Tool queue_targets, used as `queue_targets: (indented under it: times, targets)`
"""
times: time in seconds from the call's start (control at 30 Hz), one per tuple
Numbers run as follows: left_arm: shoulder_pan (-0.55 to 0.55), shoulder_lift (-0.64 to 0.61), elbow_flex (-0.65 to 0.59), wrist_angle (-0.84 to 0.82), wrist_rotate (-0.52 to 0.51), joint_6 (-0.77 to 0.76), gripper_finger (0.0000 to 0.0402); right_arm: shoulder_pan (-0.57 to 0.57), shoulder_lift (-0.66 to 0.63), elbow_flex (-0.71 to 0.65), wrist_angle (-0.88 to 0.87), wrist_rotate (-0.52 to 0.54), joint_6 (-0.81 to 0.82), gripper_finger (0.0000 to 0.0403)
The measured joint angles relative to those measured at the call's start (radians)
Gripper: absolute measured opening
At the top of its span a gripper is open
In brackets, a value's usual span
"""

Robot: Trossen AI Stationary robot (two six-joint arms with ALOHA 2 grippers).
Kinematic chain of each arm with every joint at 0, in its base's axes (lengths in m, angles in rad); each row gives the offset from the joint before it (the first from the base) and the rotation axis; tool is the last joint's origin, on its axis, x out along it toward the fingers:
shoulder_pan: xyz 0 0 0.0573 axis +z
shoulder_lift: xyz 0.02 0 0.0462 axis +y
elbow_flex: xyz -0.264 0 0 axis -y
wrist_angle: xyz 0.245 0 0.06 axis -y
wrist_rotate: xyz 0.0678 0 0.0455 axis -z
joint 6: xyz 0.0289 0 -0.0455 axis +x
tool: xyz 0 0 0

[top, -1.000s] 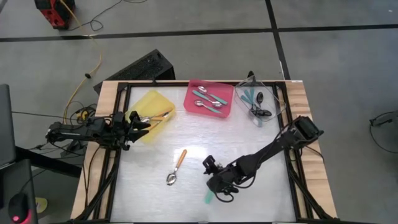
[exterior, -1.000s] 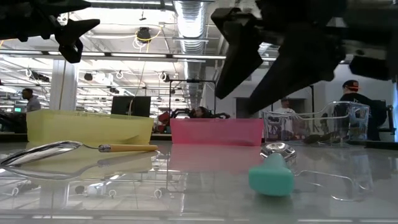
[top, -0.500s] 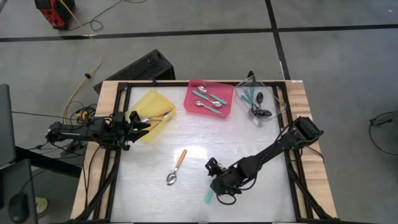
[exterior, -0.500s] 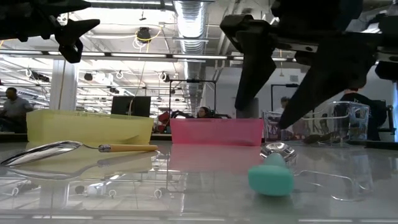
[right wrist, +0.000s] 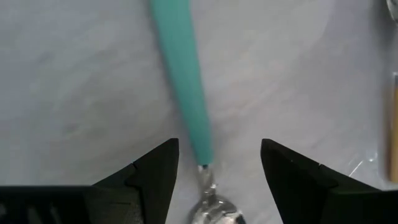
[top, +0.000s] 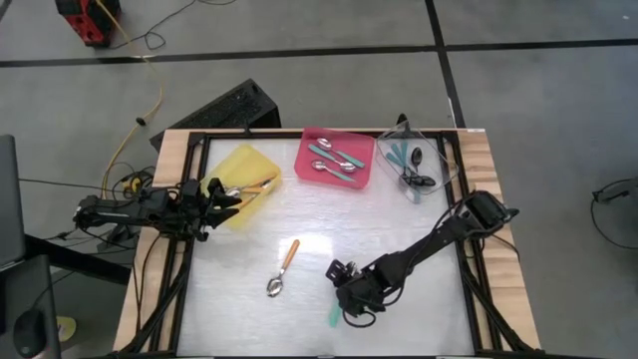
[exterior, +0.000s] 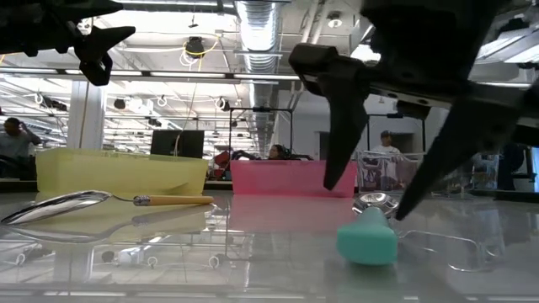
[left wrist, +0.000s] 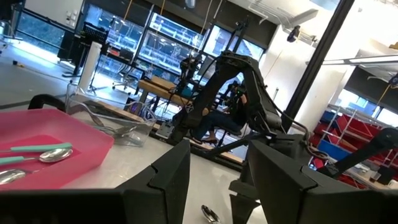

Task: Sort silverware by color (type)
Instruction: Put the green spoon into the red bin

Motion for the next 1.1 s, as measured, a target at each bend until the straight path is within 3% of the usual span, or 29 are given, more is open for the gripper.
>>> queue_targets:
  times: [0.2, 0.37, 0.7, 1.1]
  targets:
    - [0.0, 0.0, 0.0, 0.0, 0.0, 0.0, 0.0148, -0.019, 0.0, 0.0, 0.032, -0.05, -0.002, 0.0255]
    - [0.0, 0.0, 0.0, 0.0, 0.0, -0.001, 0.0148, -0.039, 0.0, 0.0, 0.036, -0.135, 0.09, 0.0255]
    - [0.0, 0.0, 0.0, 0.0, 0.0, 0.0, 0.0148, -0.079, 0.0, 0.0, 0.04, -0.223, 0.072, 0.0255]
    - [0.0, 0.0, 0.0, 0.0, 0.0, 0.011, 0.0148, -0.079, 0.0, -0.043, 0.115, -0.204, 0.086, 0.0255]
